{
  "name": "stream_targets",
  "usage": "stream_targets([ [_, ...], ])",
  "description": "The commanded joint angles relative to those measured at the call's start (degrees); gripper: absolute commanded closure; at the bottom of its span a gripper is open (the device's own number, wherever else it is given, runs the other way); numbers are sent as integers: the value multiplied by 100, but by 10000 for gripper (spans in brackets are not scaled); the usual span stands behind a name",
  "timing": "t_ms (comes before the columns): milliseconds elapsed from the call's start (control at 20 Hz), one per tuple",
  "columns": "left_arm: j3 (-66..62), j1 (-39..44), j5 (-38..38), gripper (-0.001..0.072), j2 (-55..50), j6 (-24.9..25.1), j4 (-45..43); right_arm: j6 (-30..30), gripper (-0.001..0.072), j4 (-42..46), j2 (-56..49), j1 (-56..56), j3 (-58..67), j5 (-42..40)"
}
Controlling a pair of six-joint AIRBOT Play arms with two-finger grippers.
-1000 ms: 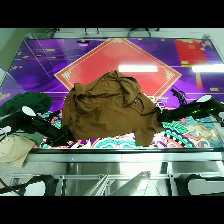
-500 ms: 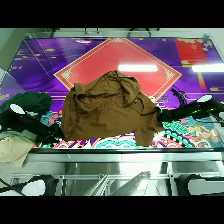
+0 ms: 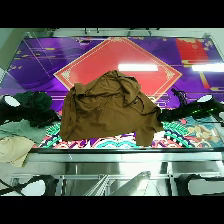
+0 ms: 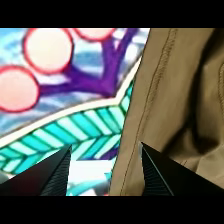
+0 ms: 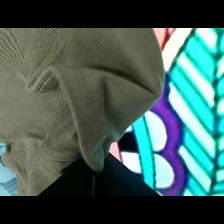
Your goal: Fold the shirts.
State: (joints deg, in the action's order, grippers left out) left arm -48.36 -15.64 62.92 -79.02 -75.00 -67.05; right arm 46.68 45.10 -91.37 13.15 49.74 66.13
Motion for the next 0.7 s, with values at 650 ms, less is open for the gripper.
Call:
stream_targets([
  [650,-33,944,1283,8,15,592,-348,7,684,-37,2,-2,7,9],
])
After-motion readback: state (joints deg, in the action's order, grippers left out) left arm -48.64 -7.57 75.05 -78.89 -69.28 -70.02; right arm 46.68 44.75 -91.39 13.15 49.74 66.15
